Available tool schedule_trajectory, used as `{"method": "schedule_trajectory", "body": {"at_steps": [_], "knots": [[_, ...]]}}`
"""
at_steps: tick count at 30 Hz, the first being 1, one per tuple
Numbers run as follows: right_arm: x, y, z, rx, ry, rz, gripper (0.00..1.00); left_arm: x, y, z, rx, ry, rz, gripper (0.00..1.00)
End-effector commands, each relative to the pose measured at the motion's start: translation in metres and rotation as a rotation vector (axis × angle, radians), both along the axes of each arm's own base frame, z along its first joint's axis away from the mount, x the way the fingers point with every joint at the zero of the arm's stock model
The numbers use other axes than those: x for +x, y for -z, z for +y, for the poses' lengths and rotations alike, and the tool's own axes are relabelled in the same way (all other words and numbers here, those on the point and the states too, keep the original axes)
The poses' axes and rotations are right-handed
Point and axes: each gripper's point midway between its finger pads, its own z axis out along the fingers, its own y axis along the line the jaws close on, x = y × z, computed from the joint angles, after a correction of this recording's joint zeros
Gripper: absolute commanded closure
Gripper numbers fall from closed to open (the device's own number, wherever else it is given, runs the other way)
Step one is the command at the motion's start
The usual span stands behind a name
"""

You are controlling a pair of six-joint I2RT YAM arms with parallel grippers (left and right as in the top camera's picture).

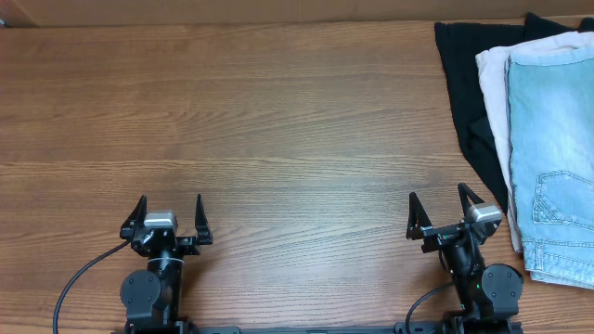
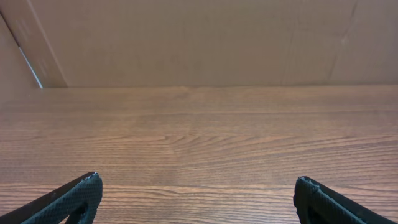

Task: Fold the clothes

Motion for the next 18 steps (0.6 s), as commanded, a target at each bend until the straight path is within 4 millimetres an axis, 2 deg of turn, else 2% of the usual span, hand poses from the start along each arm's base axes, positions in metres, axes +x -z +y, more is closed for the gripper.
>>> {"method": "schedule_trajectory", "body": {"at_steps": [1, 18], "knots": [[0.0001, 0.0021, 0.0002, 0.003, 0.001, -0.002, 0.00, -0.0002, 0.0002, 0.0013, 0.016, -0.005, -0.005, 0.00], [0.0001, 0.0021, 0.0002, 0.003, 0.001, -0.002, 0.00, -0.0003, 0.0003, 0.0026, 0.017, -0.013, -0.005, 0.00]]}}
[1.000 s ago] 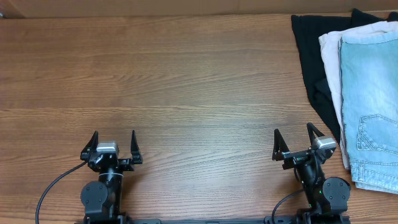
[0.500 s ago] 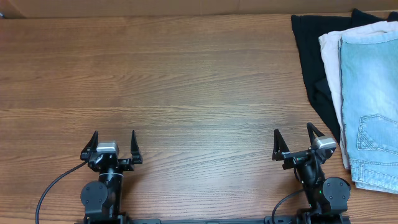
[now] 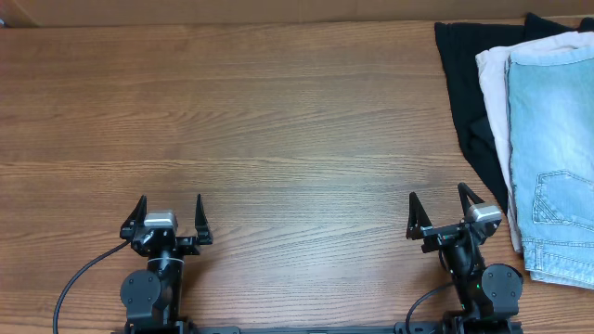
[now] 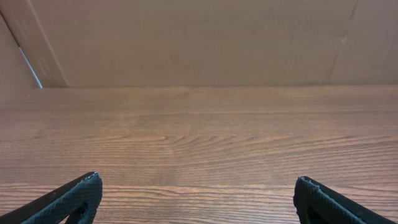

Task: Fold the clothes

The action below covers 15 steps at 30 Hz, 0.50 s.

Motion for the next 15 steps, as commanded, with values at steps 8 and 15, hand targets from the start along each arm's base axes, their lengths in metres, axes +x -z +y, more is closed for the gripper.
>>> {"method": "schedule_trajectory", "body": {"at_steps": [8, 15], "knots": [[0.0001, 0.0008, 0.0002, 0.003, 0.001, -0.008, 0.00, -0.0004, 0.0004, 0.0049, 0.018, -0.026, -0.004, 0.00], [0.0001, -0.0003, 0.0002, 0.003, 0.001, -0.012, 0.00, -0.0004, 0.0004, 0.0050, 0.018, -0.027, -0.004, 0.00]]}}
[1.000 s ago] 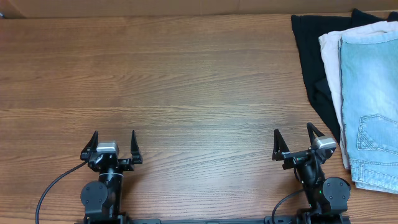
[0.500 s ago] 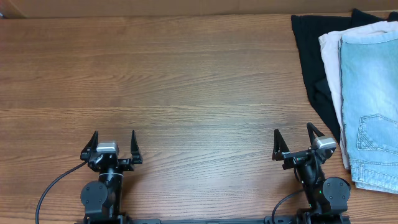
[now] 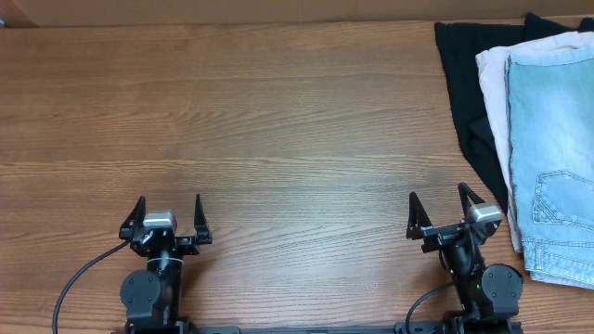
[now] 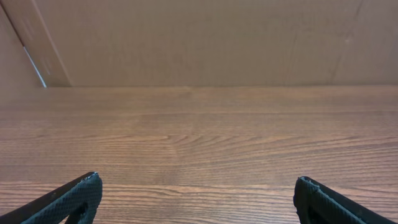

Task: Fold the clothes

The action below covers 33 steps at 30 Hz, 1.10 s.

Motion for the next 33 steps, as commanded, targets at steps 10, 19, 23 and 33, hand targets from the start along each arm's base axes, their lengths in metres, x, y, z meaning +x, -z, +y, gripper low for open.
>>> {"method": "schedule_trajectory", "body": {"at_steps": [10, 19, 23, 33], "knots": [[0.000, -0.014, -0.001, 0.005, 0.006, -0.067, 0.00, 0.000, -0.005, -0.006, 0.013, 0.039, -0.027, 0.00], [-0.005, -0.041, 0.000, 0.007, -0.001, -0.145, 0.00, 0.000, -0.029, -0.005, 0.024, 0.033, -0.123, 0.00], [-0.013, -0.073, 0.000, 0.009, -0.001, -0.212, 0.00, -0.002, -0.042, -0.007, 0.026, 0.042, -0.152, 0.00], [-0.018, -0.130, 0.000, 0.004, -0.001, -0.173, 0.00, -0.014, -0.115, -0.017, 0.042, 0.093, -0.170, 0.00]]}}
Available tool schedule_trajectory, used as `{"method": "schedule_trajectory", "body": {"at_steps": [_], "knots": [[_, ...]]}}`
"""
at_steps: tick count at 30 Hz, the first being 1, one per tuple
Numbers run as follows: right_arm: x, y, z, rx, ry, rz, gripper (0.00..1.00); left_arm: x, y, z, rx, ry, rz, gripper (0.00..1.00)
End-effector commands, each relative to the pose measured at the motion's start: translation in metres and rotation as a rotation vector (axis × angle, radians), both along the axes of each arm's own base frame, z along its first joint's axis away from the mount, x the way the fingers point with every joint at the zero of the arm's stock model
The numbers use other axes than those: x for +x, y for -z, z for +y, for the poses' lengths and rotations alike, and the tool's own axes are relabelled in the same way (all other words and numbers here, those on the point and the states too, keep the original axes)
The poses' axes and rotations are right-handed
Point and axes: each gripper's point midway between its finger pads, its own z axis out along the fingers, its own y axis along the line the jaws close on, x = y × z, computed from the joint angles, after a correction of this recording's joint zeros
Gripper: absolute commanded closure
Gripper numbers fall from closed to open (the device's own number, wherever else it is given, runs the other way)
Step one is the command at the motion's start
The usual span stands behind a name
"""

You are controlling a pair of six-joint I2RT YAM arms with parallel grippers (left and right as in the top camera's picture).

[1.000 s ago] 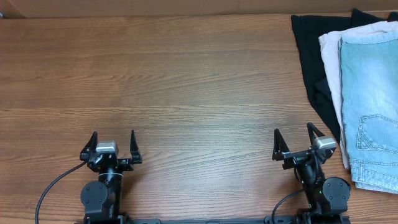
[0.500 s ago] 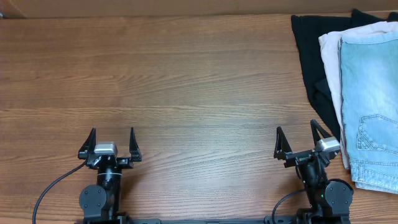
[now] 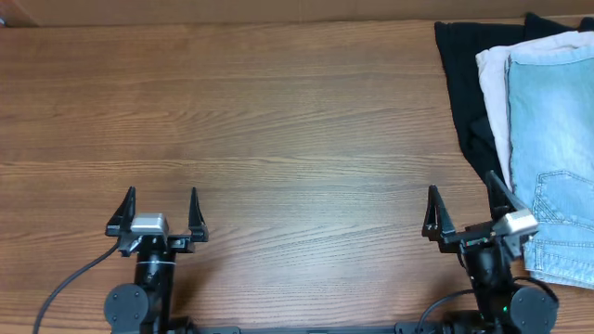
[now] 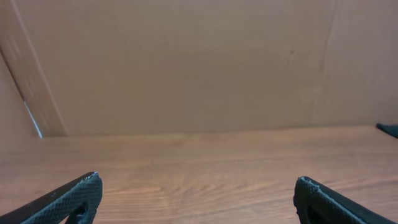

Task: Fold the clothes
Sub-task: 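Reach the right gripper to the light-blue denim shorts on the stack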

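A pile of clothes lies at the table's right edge: light blue denim [image 3: 557, 139] on top, a white garment [image 3: 497, 83] under it, a black garment [image 3: 464, 74] at the bottom. My left gripper [image 3: 158, 206] stands open near the front left, nothing between its fingers [image 4: 68, 199]. My right gripper [image 3: 462, 209] stands open near the front right, its right finger just beside the denim's lower edge.
The wooden table [image 3: 278, 121] stretches between the arms and the clothes. A cardboard wall [image 4: 186, 62] rises along the far edge. A black cable [image 3: 65, 283] runs from the left arm's base toward the front left.
Both arms have risen and shifted: the left gripper sits slightly left of where it was, the right gripper further right toward the denim. The left wrist view now shows more wall, less table.
Over the three earlier moments both grippers stood open and still at the front of the table, with the clothes untouched at the right. Now both arms have moved from that pose, and the clothes lie as before.
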Motion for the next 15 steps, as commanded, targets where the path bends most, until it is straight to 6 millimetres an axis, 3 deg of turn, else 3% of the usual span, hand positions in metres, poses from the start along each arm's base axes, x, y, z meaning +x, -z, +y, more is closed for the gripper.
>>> {"method": "schedule_trajectory", "body": {"at_steps": [1, 5, 10, 12, 15], "knots": [[0.006, -0.023, 0.001, -0.002, -0.002, 0.051, 0.00, -0.002, -0.042, -0.008, 0.044, 0.045, -0.012, 0.00], [0.024, -0.039, 0.001, -0.006, -0.002, 0.181, 0.00, 0.014, -0.056, -0.018, 0.080, 0.114, 0.095, 0.00], [0.048, -0.043, 0.000, -0.012, 0.010, 0.398, 0.00, 0.040, -0.056, -0.027, 0.073, 0.187, 0.252, 0.00], [0.062, -0.038, 0.000, -0.017, 0.010, 0.521, 0.00, 0.054, -0.046, -0.028, 0.082, 0.205, 0.333, 0.00], [0.090, -0.023, 0.001, -0.023, 0.009, 0.704, 0.00, 0.079, -0.016, -0.026, 0.078, 0.217, 0.467, 0.00]]}}
